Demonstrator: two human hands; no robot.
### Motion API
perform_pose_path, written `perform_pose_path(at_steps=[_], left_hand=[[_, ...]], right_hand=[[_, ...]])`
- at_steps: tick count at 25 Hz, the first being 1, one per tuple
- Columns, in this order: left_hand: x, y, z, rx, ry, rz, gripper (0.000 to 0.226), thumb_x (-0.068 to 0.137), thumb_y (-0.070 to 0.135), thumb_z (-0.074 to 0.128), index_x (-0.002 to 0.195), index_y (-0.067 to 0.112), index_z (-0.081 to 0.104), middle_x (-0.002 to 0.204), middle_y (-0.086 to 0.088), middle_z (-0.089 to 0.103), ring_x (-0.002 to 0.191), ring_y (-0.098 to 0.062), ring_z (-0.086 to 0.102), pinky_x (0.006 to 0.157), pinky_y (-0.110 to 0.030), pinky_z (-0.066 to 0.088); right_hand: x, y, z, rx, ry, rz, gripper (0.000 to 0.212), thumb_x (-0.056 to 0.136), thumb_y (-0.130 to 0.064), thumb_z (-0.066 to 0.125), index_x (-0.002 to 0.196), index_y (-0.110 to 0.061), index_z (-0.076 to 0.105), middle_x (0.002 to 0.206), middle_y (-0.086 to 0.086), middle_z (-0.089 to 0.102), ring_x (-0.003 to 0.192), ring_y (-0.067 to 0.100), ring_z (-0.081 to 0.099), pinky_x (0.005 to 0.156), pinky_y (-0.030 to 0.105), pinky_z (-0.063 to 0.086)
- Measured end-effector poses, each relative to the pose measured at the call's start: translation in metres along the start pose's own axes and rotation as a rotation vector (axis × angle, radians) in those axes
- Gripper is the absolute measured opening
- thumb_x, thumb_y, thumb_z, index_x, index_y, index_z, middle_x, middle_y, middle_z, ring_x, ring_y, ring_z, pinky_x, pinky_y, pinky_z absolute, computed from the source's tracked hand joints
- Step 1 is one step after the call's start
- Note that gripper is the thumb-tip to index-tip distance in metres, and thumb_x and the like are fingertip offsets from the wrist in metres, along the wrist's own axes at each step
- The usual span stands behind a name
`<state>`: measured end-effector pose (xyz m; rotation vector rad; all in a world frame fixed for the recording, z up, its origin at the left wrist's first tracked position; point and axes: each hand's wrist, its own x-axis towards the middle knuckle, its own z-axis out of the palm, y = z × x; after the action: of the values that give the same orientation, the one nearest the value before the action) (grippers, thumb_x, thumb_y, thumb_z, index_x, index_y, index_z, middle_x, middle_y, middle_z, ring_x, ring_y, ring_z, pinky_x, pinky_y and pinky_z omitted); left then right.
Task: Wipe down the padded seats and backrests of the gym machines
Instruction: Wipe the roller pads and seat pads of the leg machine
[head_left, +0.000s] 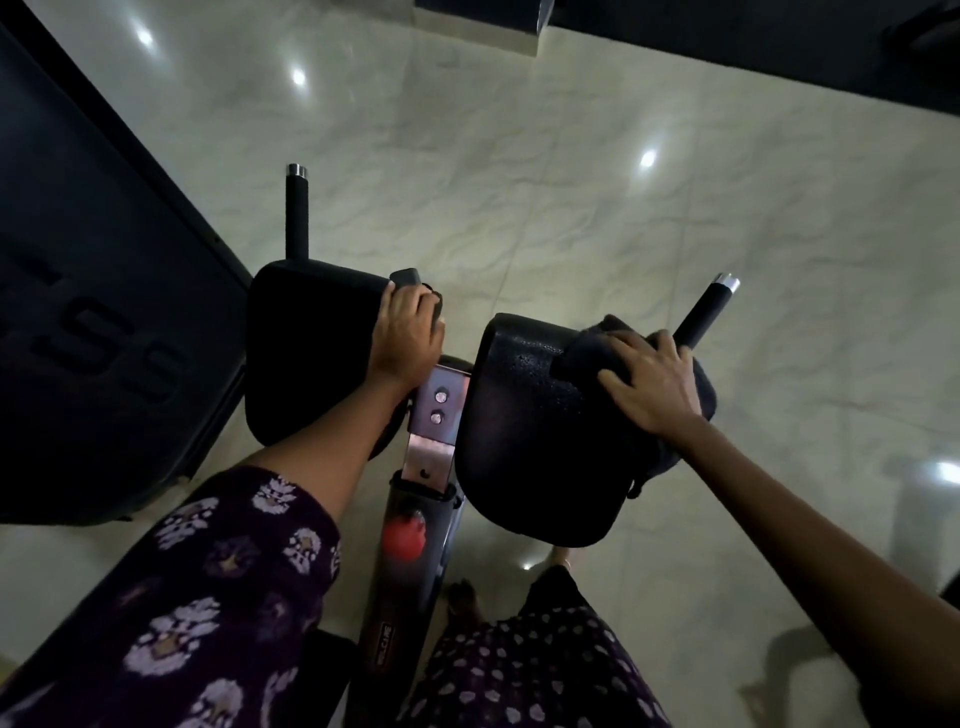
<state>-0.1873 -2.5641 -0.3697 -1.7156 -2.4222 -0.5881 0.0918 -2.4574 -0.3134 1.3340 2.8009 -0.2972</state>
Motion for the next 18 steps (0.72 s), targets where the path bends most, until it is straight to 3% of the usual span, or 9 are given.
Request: perform_pose_path(at_steps=[2,6,10,13,16,18], left_hand=[[0.001,-0.005,0.004,0.038,0.058,0.069,0.029,0.085,0.020,0.043,0.096,0.001,0.062,0.100,-0.018,0.061,0.094,-0.035,0.058,0.104,-0.052,0.033],[0.000,-0.011,0.017,0.079,0.141,0.124,0.024,0.085,0.016,0.045,0.098,0.003,0.060,0.104,-0.017,0.061,0.099,-0.034,0.057,0.107,-0.051,0.029],[-0.001,-0.013,0.024,0.098,0.207,0.147,0.027,0.086,0.018,0.046,0.105,0.005,0.059,0.113,-0.015,0.060,0.111,-0.028,0.048,0.111,-0.050,0.020],[-0.002,-0.013,0.026,0.087,0.227,0.152,0.027,0.085,0.017,0.046,0.106,0.005,0.059,0.117,-0.014,0.060,0.114,-0.027,0.048,0.113,-0.048,0.013],[-0.001,-0.014,0.025,0.087,0.230,0.151,0.028,0.082,0.016,0.047,0.105,0.006,0.060,0.117,-0.013,0.061,0.114,-0.027,0.046,0.114,-0.046,0.009],[-0.001,-0.015,0.025,0.091,0.232,0.148,0.029,0.081,0.015,0.047,0.104,0.006,0.061,0.117,-0.013,0.061,0.115,-0.026,0.046,0.114,-0.047,0.009]], right_hand=[[-0.003,0.018,-0.002,0.072,0.015,0.040,0.066,0.078,-0.051,0.018,0.130,-0.026,0.051,0.135,-0.002,0.053,0.109,0.029,0.040,0.091,0.042,0.030],[0.042,0.019,-0.003,0.164,-0.145,0.308,0.043,0.095,-0.041,0.032,0.129,-0.026,0.052,0.131,0.011,0.055,0.122,0.035,0.038,0.100,0.048,0.029],[0.067,-0.002,0.006,0.017,-0.245,0.063,0.062,0.088,-0.070,0.028,0.133,-0.033,0.050,0.134,0.000,0.054,0.121,0.030,0.039,0.098,0.045,0.029],[0.040,0.014,0.005,0.083,-0.117,-0.102,0.071,0.082,-0.076,0.026,0.134,-0.033,0.050,0.138,-0.009,0.051,0.112,0.025,0.042,0.092,0.041,0.031],[0.009,0.015,0.010,0.043,0.175,-0.065,0.066,0.086,-0.069,0.029,0.124,-0.025,0.060,0.129,-0.004,0.060,0.101,0.030,0.048,0.082,0.042,0.037],[0.002,-0.009,0.024,-0.062,0.276,-0.015,0.056,0.090,-0.061,0.035,0.125,-0.025,0.059,0.129,-0.003,0.060,0.101,0.033,0.049,0.082,0.041,0.036]])
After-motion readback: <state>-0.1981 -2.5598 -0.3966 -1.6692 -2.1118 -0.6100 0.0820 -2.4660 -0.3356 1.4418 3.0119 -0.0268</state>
